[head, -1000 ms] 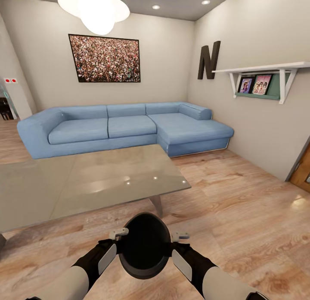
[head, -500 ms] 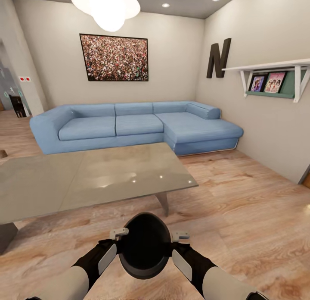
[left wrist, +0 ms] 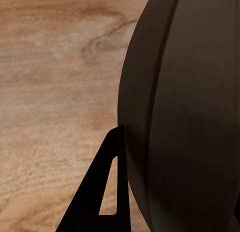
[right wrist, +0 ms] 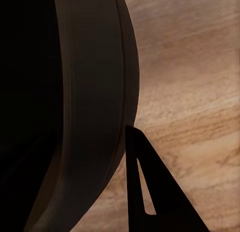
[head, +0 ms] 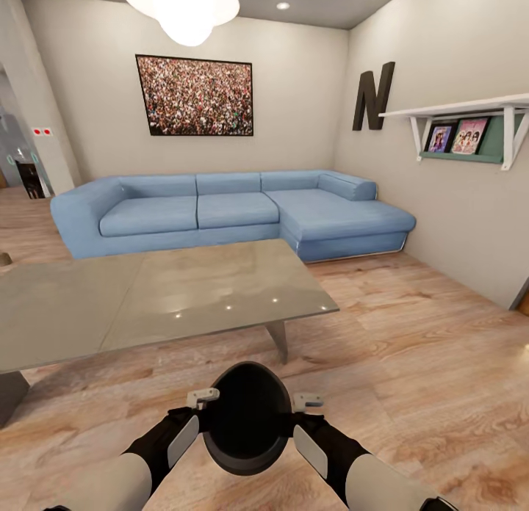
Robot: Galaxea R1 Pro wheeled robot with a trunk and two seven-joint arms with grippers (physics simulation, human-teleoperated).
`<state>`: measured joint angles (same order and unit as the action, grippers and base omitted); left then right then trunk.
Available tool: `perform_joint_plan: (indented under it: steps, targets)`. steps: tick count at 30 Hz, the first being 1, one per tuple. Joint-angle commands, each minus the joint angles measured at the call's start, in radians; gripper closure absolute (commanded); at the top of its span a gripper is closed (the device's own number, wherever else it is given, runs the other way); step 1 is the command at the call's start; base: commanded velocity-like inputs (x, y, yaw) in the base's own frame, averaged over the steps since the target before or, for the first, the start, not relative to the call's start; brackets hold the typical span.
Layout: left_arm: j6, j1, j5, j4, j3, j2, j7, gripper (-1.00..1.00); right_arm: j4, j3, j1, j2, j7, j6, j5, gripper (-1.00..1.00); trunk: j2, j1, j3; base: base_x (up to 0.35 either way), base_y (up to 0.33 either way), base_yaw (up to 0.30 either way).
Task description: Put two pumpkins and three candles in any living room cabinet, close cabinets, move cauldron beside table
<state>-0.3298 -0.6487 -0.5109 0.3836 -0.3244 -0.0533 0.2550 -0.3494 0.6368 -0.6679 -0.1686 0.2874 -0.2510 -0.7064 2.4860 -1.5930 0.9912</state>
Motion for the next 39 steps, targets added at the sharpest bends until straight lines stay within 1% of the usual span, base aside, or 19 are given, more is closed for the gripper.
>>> perform_joint_plan:
  steps: [1,7,14,20,28,39]
  targets:
    - [-0.003,-0.001,-0.006,0.003,-0.009,0.000,0.009,1.00,-0.002,0.011,-0.001,0.001,0.009,-0.004,-0.004,1.00,0.001,0.000,0.001,0.000,0.000,0.000]
    - [-0.003,-0.001,-0.006,0.003,-0.008,0.001,0.009,1.00,-0.006,0.010,-0.001,0.001,0.009,-0.002,-0.004,1.00,0.001,0.000,0.001,0.000,0.000,0.011]
    - [-0.003,-0.001,-0.006,0.003,-0.007,0.001,0.009,1.00,-0.009,0.010,-0.001,0.001,0.009,-0.004,-0.005,1.00,0.001,0.000,-0.003,0.000,0.000,0.197]
    - [-0.003,-0.001,-0.006,0.003,-0.007,0.001,0.009,1.00,-0.010,0.009,-0.001,0.001,0.009,-0.005,-0.005,1.00,0.001,0.000,-0.003,0.015,0.000,0.046]
    - [-0.004,-0.001,-0.006,0.003,-0.006,0.000,0.009,1.00,-0.010,0.009,-0.001,0.001,0.009,-0.005,-0.005,1.00,0.001,0.000,-0.003,0.200,0.000,0.002]
    - [-0.005,-0.001,-0.006,0.003,-0.005,0.001,0.009,1.00,-0.010,0.010,-0.001,0.001,0.009,-0.005,-0.005,1.00,0.001,0.000,-0.003,0.109,0.000,0.000]
